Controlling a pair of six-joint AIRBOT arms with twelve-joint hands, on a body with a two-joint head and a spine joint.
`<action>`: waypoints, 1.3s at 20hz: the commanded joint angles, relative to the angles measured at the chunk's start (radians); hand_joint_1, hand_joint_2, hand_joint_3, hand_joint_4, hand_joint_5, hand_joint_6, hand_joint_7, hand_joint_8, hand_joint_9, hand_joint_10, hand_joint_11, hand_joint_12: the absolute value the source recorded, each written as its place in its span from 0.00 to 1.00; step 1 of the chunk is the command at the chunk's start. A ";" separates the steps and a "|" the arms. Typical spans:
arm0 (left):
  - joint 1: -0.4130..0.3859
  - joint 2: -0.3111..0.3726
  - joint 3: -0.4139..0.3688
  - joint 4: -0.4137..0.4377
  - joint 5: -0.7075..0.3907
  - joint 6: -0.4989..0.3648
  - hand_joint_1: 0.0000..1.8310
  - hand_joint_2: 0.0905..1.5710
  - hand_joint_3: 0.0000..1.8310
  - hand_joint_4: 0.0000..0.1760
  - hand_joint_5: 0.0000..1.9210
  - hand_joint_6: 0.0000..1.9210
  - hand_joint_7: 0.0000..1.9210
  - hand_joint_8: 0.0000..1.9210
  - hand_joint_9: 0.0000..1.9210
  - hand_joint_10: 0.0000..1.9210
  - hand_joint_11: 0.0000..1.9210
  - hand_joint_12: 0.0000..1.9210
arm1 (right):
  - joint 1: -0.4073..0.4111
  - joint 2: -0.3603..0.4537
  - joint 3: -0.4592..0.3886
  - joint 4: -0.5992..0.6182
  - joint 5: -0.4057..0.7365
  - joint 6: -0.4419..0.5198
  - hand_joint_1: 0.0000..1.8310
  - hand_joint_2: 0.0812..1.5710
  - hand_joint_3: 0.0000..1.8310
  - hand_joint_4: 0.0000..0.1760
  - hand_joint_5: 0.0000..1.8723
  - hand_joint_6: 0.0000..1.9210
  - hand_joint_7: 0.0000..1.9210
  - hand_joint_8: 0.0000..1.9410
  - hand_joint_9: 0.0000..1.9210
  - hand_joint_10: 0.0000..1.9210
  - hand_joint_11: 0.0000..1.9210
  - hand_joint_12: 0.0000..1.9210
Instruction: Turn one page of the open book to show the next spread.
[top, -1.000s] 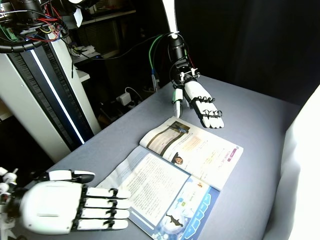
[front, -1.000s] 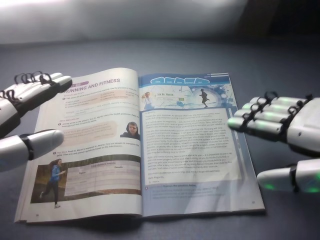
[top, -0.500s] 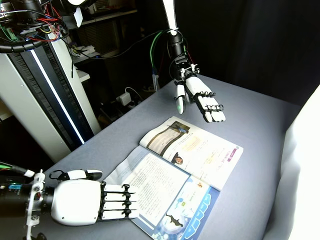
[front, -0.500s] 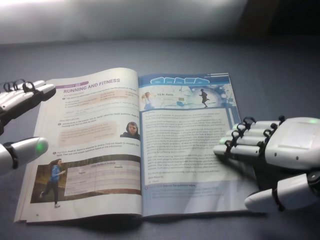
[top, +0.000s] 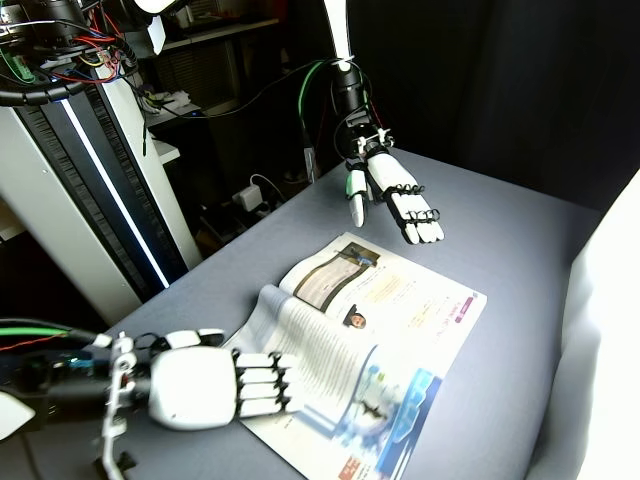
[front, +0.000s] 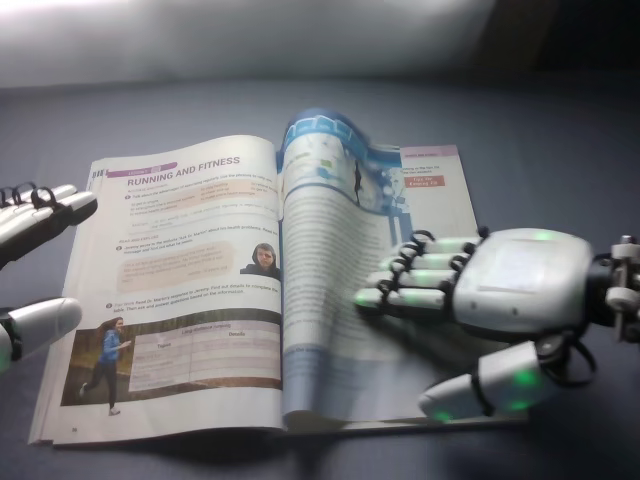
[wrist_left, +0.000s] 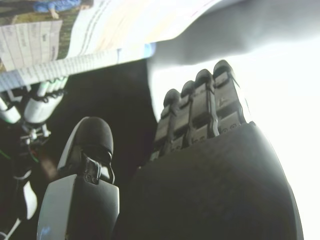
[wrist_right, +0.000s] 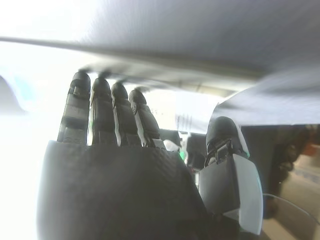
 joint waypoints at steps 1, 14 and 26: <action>0.003 -0.004 0.000 -0.025 -0.113 -0.007 0.12 0.89 0.00 0.00 0.04 0.00 0.00 0.00 0.00 0.00 0.00 0.00 | 0.017 -0.011 0.011 0.020 0.097 0.005 0.00 0.71 0.00 0.00 0.00 0.00 0.00 0.00 0.00 0.00 0.00 0.00; 0.035 -0.046 0.026 -0.031 -0.074 -0.038 0.00 0.83 0.00 0.00 0.00 0.00 0.00 0.00 0.00 0.00 0.00 0.00 | 0.176 -0.224 0.112 0.021 0.332 0.001 0.00 0.72 0.00 0.00 0.00 0.00 0.00 0.00 0.00 0.00 0.00 0.00; 0.035 -0.053 0.035 -0.031 -0.092 -0.040 0.00 0.97 0.00 0.73 0.07 0.00 0.04 0.00 0.08 0.01 0.00 0.31 | 0.302 -0.256 0.059 -0.060 0.620 0.044 0.00 0.70 0.00 0.00 0.00 0.00 0.00 0.00 0.00 0.00 0.00 0.00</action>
